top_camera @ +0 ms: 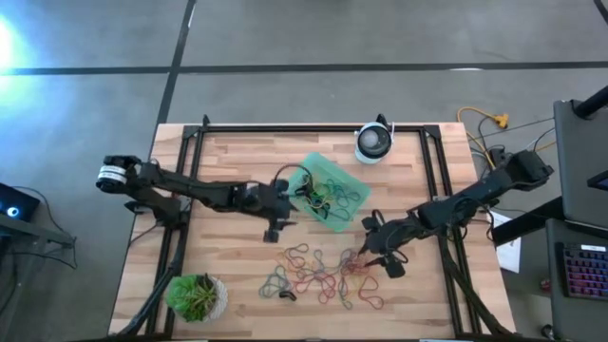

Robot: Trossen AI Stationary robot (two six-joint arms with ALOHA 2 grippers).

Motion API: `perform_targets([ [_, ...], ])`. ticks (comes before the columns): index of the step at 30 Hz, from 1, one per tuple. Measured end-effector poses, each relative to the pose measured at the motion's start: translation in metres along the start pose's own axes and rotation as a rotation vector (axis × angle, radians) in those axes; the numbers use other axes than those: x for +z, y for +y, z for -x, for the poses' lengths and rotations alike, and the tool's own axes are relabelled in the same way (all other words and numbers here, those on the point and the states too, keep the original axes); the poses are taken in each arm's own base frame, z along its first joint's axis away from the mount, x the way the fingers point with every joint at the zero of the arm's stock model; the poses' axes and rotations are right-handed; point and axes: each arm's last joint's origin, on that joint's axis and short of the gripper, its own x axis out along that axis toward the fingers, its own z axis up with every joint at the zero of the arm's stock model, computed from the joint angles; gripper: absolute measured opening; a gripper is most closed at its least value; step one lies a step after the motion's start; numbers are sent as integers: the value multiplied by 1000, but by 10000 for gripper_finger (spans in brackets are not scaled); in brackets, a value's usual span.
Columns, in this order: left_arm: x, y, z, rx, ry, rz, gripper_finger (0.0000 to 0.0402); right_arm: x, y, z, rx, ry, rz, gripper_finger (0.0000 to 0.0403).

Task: Pick and place rubber bands into bin
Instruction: Put the violet rubber band into the blue bin

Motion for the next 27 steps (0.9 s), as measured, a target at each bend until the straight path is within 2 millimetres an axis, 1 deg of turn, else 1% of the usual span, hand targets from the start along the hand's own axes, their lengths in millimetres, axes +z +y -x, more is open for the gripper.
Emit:
perform_targets([
  [8, -13, -41, -2, -124, 155, 42, 160, 13, 2, 20, -78, -101, 116, 185],
  [13, -23, -59, -11, -154, 227, 18, 160, 18, 2, 30, -120, -162, 137, 185],
  [17, -35, -65, -22, -129, 298, 0, 160, 19, 3, 33, -118, -175, 130, 185],
  [20, -42, -67, -29, -110, 338, 20, 160, 19, 3, 32, -118, -174, 129, 185],
  [27, -49, -69, -40, -101, 373, 65, 160, 18, 2, 31, -118, -168, 126, 185],
])
